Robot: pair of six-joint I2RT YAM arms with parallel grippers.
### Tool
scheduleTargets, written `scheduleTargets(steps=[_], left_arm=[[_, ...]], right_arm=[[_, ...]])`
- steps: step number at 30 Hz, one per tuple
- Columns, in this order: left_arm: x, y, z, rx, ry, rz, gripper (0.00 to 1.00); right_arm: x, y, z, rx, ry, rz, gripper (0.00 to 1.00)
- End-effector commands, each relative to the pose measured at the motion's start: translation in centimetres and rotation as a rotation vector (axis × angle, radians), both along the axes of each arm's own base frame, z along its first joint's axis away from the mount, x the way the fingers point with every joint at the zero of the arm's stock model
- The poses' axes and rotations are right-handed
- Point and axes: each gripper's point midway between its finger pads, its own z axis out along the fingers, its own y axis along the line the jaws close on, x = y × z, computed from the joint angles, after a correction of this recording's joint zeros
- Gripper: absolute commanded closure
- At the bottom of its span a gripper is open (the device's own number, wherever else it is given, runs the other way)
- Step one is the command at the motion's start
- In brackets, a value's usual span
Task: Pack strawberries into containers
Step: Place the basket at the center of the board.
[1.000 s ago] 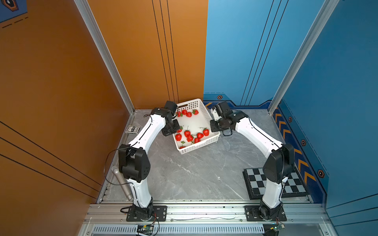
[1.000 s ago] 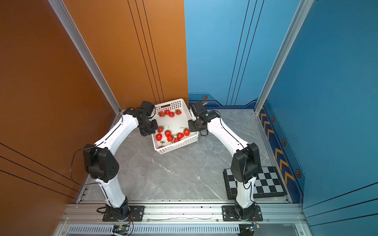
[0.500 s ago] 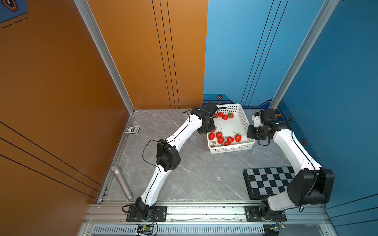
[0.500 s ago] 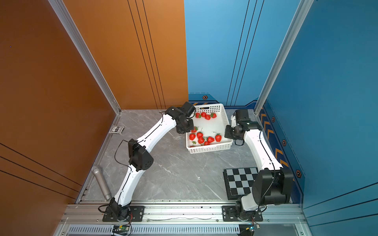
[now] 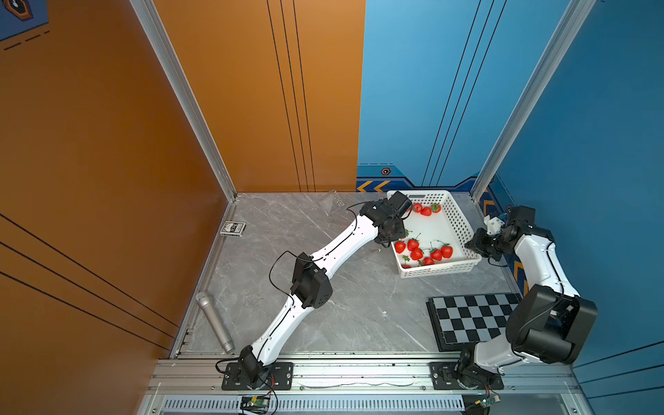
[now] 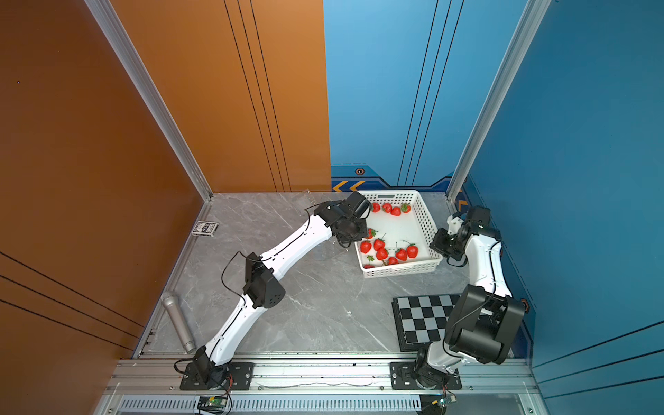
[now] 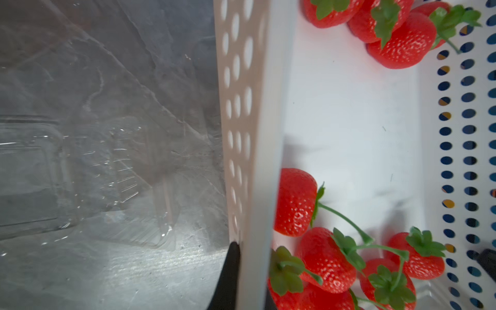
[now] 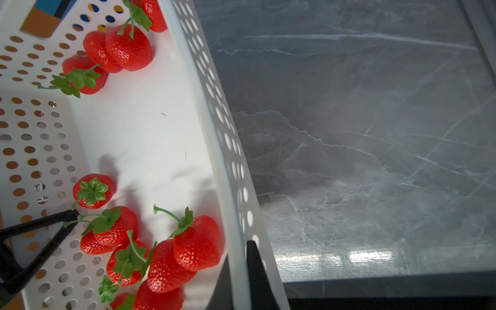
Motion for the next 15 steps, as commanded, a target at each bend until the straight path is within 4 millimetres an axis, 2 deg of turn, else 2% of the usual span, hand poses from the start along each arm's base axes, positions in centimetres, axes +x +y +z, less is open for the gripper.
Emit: scheduleTargets(steps=[1, 5, 9, 15], left_arm=[[-2.7, -4.3, -1.6, -0.077, 0.053, -0.109, 0.95], [-2.4, -6.4, -2.5, -0.126, 0.051, -0.138, 0.95], [-1.8, -7.0, -2.9, -0.135, 0.018, -0.118, 0.93], [-2.3, -9.5, -2.6, -0.193, -0.027, -0.143, 0.91]], right_arm=[[1.9, -2.8, 1.4, 0.056, -0.097, -0.072, 1.00], [0.9, -4.9, 0.8, 0.030, -0.083, -0.121, 1.00], [0.0, -7.5, -0.9, 0.023, -0.028, -0.212, 1.00], [-0.2, -10.5, -3.5, 0.041, 0.030, -0.303, 1.00]])
